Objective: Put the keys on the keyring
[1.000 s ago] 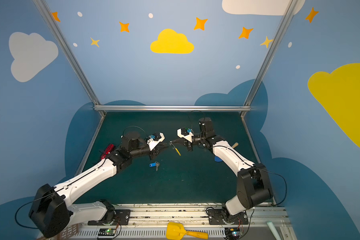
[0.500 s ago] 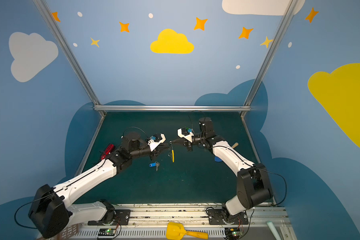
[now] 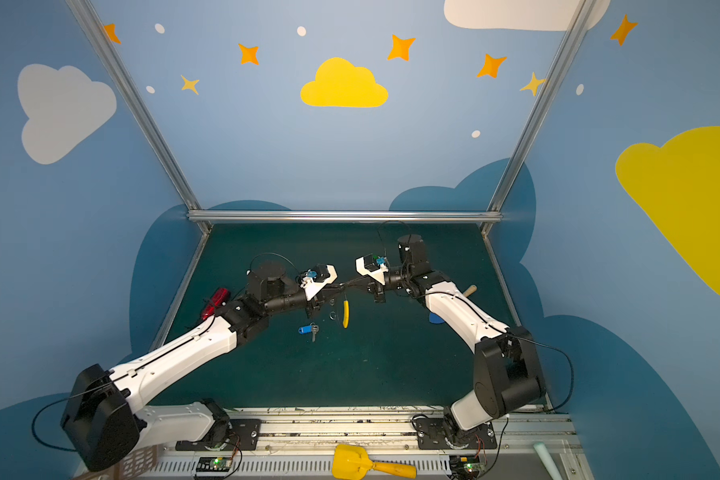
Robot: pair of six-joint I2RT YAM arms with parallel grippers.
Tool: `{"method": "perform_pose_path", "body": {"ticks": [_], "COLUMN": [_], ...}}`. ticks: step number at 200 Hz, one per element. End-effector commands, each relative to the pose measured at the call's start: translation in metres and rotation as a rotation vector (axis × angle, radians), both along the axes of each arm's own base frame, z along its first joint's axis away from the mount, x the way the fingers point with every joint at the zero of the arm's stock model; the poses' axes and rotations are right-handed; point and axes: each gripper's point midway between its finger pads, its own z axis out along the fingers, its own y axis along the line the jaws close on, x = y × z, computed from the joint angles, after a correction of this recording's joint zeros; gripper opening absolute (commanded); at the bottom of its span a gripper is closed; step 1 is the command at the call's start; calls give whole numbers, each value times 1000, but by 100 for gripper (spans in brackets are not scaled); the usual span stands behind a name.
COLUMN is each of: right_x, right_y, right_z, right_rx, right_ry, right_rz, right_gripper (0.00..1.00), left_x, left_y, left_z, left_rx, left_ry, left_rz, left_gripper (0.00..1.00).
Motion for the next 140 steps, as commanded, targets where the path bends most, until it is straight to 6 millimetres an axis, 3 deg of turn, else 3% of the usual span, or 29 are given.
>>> {"method": "perform_pose_path", "body": {"ticks": [1,29,98,113,140], "right_x": [-5,-6,-6,-4,2], "right_y": [1,0,-6,-9,-18], "right_z": [2,0,-5,-9,-17], "right_rx": [17,14,-6,-38,-109], "right_ry": [14,10,-12,-36,-113], "right_rz": [30,35,16,-14,-100], "right_gripper": [0,0,0,11,20], "left_x": [3,2,0,0,-3], "left_y": [-6,-9,-11,-10,-7], "left_z": [8,9,11,11,12], "left_rx": [-6,1,26,44,93], "left_ry": [-33,-41,-23,-11,27], "left_rz": [-5,-9,-24,-21,-31], "left_gripper": [13,7,4,4,4]}}
